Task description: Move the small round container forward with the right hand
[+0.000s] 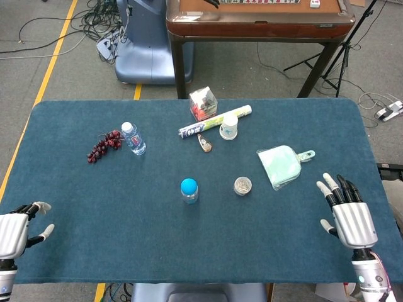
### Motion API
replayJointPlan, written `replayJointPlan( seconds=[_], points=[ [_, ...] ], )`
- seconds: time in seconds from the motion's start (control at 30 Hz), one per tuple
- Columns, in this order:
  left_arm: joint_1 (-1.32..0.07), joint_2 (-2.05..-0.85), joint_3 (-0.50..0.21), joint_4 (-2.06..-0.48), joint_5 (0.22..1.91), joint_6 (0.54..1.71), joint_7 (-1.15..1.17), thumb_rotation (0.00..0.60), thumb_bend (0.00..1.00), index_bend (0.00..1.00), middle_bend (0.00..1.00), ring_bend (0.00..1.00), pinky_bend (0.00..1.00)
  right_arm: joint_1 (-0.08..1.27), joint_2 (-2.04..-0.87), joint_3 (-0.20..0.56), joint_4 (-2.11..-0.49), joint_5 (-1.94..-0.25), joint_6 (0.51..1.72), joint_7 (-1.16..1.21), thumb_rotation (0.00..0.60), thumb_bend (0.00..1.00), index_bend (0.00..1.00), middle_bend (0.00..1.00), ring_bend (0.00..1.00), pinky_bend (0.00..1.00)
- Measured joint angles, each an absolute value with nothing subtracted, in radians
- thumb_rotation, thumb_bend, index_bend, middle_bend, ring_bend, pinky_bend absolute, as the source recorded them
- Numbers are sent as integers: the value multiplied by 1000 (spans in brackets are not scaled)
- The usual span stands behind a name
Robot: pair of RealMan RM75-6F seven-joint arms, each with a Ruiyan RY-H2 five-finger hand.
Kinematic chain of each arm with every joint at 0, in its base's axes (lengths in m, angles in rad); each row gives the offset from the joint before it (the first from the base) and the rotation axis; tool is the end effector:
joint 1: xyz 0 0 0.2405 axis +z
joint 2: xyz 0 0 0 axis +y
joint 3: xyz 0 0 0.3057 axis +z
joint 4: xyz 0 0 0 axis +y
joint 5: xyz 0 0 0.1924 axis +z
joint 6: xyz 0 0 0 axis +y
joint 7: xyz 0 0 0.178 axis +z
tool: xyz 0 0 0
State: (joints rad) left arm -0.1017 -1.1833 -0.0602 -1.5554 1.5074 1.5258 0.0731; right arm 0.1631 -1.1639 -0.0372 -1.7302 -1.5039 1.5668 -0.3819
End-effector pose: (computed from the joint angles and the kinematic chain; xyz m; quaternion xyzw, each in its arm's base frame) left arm -0.3467 0.2256 0.1863 -0.5997 -0.3476 -0.3913 0.6053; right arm -0.3099 -0.2236 0.1712 0.6501 -0.2969 0.3421 0.6101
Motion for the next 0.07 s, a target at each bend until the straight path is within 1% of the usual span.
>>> replayJointPlan(
  seconds=[0.07],
  points=[
    [-113, -1185, -70, -1553, 1496, 1516, 71, 600, 232, 420, 492, 495, 666, 158, -1152, -25, -1730, -1502, 1569, -366, 600, 0, 187, 126, 0, 143]
  ],
)
